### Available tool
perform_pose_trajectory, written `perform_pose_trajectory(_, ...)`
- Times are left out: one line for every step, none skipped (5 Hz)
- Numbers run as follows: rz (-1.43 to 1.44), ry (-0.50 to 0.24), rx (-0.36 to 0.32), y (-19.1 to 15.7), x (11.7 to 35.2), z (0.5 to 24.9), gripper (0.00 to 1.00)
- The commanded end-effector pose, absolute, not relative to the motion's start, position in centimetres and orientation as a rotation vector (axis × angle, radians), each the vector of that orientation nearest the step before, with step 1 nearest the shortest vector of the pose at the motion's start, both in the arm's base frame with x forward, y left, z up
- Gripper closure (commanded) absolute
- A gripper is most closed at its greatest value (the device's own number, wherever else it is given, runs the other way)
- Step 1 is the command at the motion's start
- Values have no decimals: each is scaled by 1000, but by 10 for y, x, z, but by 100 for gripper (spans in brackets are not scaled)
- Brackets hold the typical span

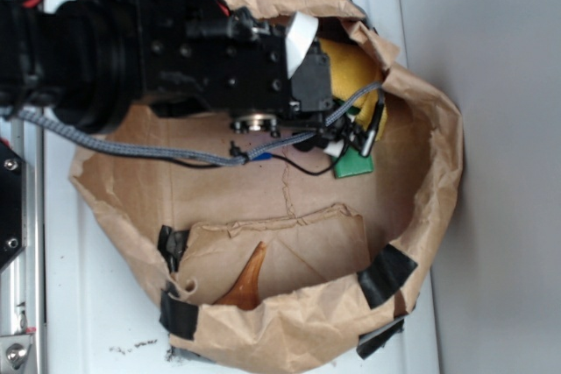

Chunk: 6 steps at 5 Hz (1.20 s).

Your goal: Grab the wood chip.

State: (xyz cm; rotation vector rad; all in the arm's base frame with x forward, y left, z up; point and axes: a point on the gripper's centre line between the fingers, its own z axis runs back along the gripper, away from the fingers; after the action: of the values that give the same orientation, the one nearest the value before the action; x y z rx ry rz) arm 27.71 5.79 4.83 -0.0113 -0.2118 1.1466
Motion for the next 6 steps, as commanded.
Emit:
perform_pose_trajectory(1113,-192,-84,85,263,101,0)
perform_pose_trajectory(1101,-217,-89,93,250,95,0)
perform_pose_trajectory(1079,-253,-53,95,238,83,0)
perform_pose_trajectory(1083,-263,-40,100,231,78,0)
perform_pose_trajectory(1103,-261,-15,107,233,71,0)
perform_pose_trajectory(1131,-260,34,112,240,60,0)
